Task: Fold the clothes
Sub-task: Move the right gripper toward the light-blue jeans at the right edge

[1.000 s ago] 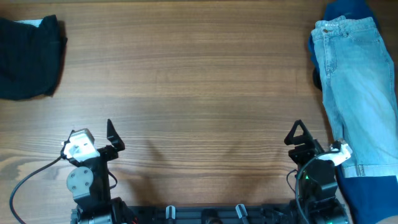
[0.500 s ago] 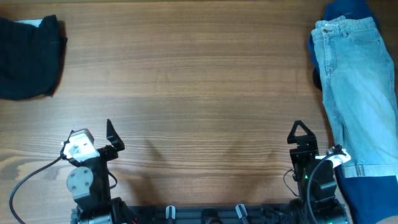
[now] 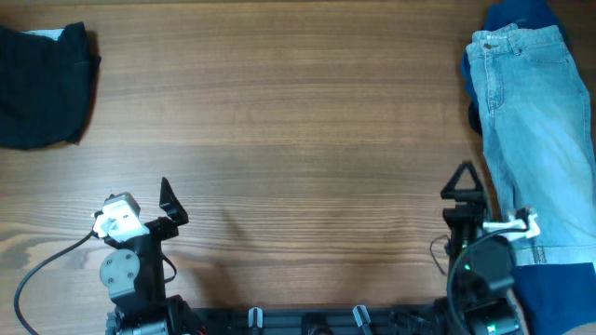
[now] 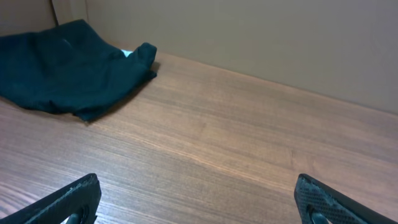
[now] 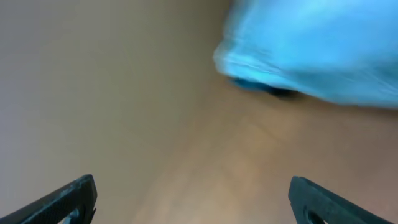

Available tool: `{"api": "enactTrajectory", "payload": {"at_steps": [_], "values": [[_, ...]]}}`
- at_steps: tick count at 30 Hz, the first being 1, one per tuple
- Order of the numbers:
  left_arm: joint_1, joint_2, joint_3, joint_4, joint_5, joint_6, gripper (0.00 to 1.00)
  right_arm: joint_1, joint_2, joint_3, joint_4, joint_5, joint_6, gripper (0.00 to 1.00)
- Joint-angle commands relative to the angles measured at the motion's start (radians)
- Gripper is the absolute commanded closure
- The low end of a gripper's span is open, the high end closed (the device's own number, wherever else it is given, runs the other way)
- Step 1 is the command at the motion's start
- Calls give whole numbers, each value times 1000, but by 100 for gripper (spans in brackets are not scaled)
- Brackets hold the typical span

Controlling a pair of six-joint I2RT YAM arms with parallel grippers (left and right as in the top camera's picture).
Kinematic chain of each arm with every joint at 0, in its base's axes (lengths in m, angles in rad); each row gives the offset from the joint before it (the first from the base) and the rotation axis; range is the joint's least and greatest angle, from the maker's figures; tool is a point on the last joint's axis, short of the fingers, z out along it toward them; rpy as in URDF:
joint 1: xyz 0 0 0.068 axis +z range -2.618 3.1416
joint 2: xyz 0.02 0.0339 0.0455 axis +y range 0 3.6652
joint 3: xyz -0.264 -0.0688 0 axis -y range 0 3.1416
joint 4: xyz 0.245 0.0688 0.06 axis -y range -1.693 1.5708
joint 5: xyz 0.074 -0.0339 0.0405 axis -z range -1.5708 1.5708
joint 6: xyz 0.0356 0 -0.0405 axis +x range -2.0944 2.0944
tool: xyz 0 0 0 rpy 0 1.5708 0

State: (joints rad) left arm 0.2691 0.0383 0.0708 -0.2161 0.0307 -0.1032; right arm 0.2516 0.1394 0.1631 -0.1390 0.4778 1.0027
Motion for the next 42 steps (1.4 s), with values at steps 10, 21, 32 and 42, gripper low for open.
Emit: {"api": "enactTrajectory", "payload": {"at_steps": [10, 21, 32, 42], "values": [[-3, -9, -6, 27, 142, -16, 0, -3, 185, 117, 238, -541, -781, 0], [-3, -9, -6, 52, 217, -11, 0, -3, 536, 462, -196, -535, -941, 0], [-3, 152, 177, 29, 278, -10, 0, -3, 710, 805, -370, -492, -992, 0], [-10, 736, 780, -277, 392, -9, 0, -4, 1001, 1152, -550, -493, -1026, 0]]}}
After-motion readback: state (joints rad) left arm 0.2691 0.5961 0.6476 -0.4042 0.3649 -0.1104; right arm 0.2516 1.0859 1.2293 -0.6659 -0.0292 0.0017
